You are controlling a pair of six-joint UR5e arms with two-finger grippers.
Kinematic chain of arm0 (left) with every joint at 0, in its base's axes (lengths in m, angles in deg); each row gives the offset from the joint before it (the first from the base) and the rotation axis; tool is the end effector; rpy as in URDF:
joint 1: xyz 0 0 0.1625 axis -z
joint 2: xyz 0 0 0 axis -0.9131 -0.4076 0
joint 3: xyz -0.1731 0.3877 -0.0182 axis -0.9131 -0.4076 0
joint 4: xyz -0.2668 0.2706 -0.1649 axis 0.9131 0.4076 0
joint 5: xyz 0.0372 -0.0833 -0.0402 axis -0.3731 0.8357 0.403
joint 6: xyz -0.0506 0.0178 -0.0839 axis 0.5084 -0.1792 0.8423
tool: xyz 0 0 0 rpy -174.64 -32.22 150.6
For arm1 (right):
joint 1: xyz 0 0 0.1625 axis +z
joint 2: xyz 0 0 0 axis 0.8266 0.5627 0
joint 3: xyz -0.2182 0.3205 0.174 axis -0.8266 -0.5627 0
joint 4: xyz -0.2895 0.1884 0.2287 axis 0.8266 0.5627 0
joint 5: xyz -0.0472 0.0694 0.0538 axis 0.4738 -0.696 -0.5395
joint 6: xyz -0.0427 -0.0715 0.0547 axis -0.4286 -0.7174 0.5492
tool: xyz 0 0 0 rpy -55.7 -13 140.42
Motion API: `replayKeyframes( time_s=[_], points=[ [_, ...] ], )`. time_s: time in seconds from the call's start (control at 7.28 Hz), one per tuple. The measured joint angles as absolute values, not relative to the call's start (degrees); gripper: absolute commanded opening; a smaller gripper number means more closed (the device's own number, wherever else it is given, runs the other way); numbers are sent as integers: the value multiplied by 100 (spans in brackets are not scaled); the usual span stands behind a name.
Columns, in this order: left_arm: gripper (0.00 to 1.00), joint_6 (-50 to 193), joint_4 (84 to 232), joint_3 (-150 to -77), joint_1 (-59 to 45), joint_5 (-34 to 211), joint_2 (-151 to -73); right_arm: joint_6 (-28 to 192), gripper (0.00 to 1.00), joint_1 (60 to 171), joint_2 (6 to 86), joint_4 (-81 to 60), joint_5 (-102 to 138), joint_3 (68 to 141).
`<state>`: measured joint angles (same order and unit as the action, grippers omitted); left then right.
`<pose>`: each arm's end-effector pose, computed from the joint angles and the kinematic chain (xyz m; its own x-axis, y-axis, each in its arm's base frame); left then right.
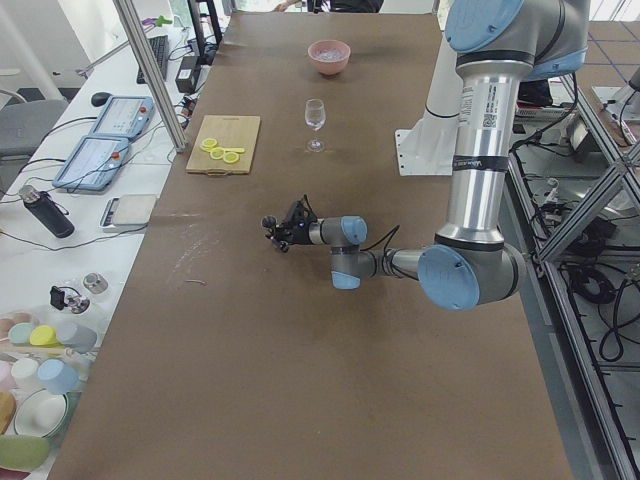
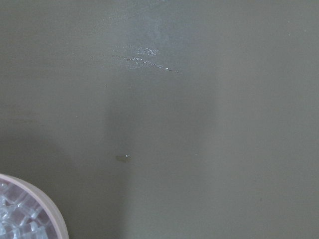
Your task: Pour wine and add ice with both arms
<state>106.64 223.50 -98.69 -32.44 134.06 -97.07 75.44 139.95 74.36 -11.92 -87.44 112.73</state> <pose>0.3424 -0.4331 0.5603 0.6133 0.3067 -0.7279 0.5693 0.4671 0.6765 0.0261 -0.4525 0.6088 0.7685 -0.0965 0.6325 -0.0380 0.9799 0.1958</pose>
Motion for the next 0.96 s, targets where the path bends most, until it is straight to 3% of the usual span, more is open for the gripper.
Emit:
replayKeyframes(
  time_s=[0.96],
  points=[
    [0,9864,21995,-10782,-3263,13926,-10173,7592,100,13995,7445,-1192,-8751,11296]
  ],
)
